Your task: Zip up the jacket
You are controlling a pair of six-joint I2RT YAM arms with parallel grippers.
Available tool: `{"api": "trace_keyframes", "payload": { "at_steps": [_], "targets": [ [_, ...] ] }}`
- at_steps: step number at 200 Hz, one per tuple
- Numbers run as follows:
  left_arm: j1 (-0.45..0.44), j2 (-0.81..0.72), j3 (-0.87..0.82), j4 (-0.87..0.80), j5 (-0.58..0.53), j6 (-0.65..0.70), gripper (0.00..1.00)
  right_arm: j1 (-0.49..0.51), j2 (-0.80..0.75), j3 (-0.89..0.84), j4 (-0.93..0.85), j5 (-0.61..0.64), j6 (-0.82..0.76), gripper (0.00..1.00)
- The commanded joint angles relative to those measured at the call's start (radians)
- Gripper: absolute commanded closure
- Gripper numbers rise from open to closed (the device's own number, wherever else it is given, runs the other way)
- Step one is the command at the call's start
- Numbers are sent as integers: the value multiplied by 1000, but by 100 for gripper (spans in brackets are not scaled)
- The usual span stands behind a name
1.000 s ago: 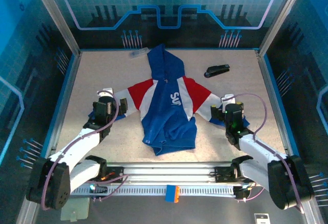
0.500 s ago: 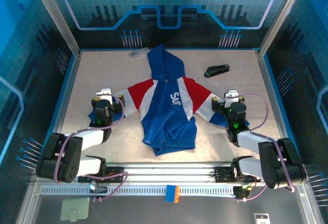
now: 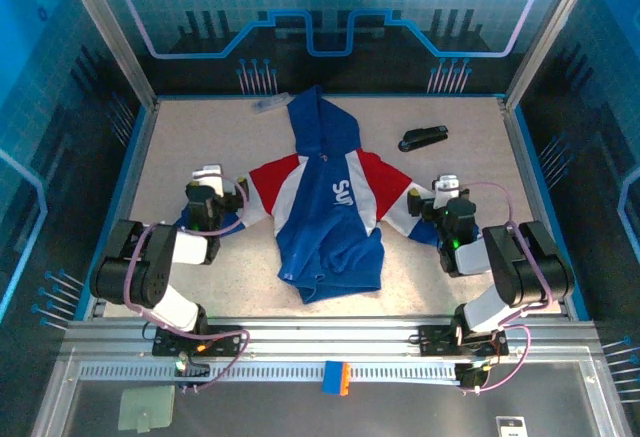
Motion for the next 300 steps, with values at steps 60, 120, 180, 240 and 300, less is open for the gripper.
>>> {"api": "trace_keyframes", "payload": {
  "at_steps": [60, 120, 180, 240, 300],
  "targets": [
    [15, -5, 21, -20, 54, -7, 1, 10, -10, 111, -129, 46, -21, 0],
    [15, -5, 21, -21, 53, -7, 1, 11, -9, 111, -126, 43, -24, 0],
    [15, -5, 21, -22, 53, -7, 1, 12, -9, 111, -127, 43, -24, 0],
    [15, -5, 21, -21, 53, -7, 1, 11, -9, 109, -126, 43, -25, 0],
    [15, -6, 21, -22, 55, -7, 1, 11, -7, 111, -127, 43, -25, 0]
  ]
}}
